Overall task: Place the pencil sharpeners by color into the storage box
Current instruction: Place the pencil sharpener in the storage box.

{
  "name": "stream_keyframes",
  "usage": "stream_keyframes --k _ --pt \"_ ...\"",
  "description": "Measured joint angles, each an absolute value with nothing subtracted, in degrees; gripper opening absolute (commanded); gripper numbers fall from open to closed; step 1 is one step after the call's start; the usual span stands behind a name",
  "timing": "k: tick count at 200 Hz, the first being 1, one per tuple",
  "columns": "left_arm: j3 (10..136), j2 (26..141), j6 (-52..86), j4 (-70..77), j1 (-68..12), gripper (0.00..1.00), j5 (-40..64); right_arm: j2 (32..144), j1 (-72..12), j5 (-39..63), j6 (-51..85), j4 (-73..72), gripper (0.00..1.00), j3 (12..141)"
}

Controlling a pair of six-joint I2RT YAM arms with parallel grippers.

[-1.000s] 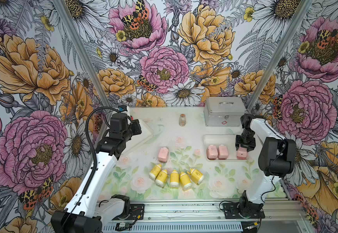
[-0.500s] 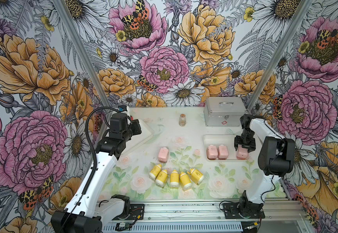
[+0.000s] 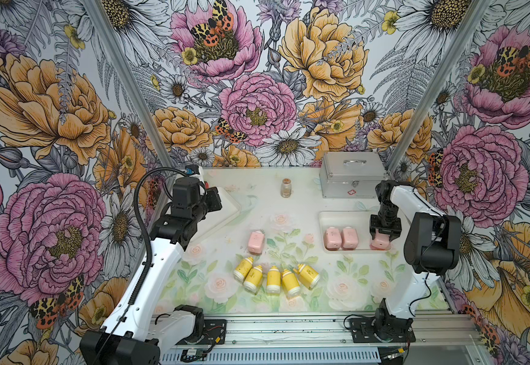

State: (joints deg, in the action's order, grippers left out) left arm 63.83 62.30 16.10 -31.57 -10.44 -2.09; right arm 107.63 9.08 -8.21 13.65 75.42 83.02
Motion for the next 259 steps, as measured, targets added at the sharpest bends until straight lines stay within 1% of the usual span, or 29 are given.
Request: stream_keyframes --k 19,106,116,137,174,205,259 --pt "63.8 62.3 16.1 -31.6 -10.1 0.0 -2.1 107.8 9.0 -8.5 13.6 75.8 0.52 83.4" --pt "63.8 62.3 16.1 -31.6 -9.9 0.0 -2.0 110.2 4.8 -14.0 12.9 77.7 0.53 85.4" --pt "63.8 62.3 16.1 -31.6 -9.9 0.0 -2.0 110.4 4.5 -14.9 12.9 77.9 0.54 85.5" --pt "63.8 62.3 16.1 -31.6 -9.8 0.0 -1.9 110.4 4.0 -15.7 12.7 77.9 0.61 85.5" --pt "63.8 62.3 16.1 -31.6 -9.5 0.0 -1.9 111.2 4.0 -17.1 12.8 77.8 0.7 85.5" --pt "63.8 62.3 16.1 -31.6 -9.3 0.0 -1.8 111.9 4.0 -18.3 12.8 77.5 0.73 85.5" --pt "63.8 62.3 16.1 -31.6 -9.3 0.0 -1.8 111.4 3.4 -19.7 13.0 77.5 0.74 85.5"
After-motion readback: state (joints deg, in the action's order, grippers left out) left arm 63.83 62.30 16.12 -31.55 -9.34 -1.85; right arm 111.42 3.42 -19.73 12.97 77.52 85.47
